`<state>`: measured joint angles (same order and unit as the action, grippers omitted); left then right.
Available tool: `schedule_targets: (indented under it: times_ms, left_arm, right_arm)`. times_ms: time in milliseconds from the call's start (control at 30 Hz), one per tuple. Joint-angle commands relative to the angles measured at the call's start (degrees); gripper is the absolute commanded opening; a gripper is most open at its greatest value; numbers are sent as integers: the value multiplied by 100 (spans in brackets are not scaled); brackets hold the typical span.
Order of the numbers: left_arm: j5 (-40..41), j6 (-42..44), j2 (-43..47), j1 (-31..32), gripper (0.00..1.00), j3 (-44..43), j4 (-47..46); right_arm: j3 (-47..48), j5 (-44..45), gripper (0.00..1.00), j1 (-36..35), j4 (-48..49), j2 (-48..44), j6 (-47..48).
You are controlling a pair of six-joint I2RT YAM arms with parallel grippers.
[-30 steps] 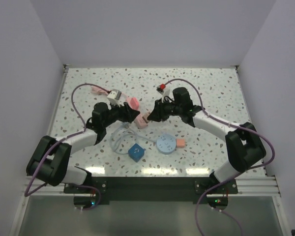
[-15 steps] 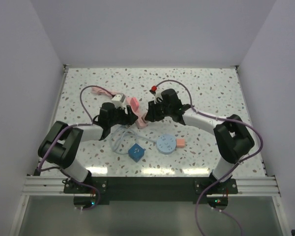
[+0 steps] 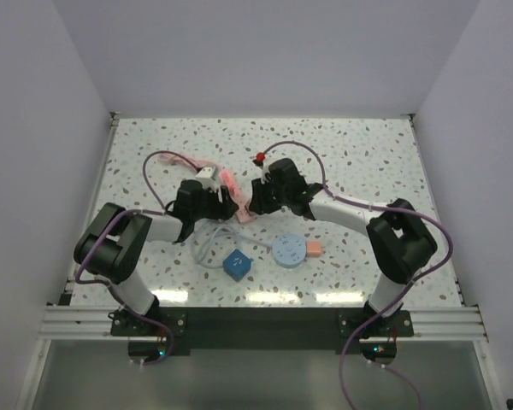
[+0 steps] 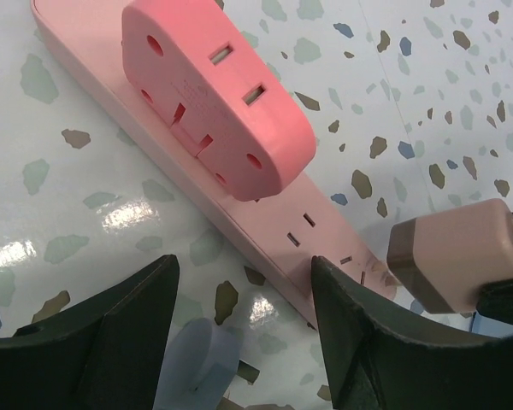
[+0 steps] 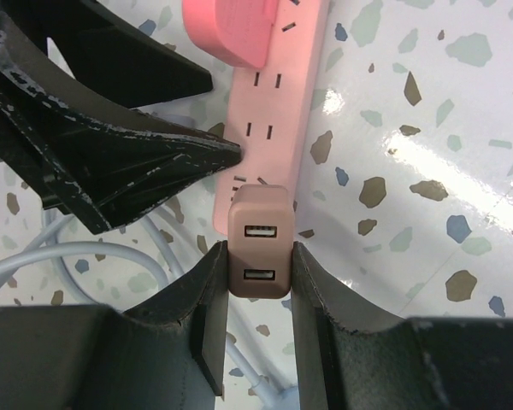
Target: Insert the plug
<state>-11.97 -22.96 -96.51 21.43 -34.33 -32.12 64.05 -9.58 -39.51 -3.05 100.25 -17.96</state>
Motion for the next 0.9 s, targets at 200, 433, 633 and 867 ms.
schedule_targets:
  times_ms: [200, 433, 633, 867]
  left_arm:
    - [63, 125, -26, -7, 66, 14, -110]
    - [98, 116, 36, -7, 63, 128, -198]
    - [89, 116, 27, -7, 59, 146, -242]
    - [98, 125, 18, -7, 57, 154, -260]
  right_arm:
    - [327, 616, 0, -259, -29, 65, -94]
    - [494, 747, 0, -409, -73, 197, -120]
    - [635, 941, 0, -505, -196, 337, -68]
    - [784, 1099, 0, -549, -310, 478, -41]
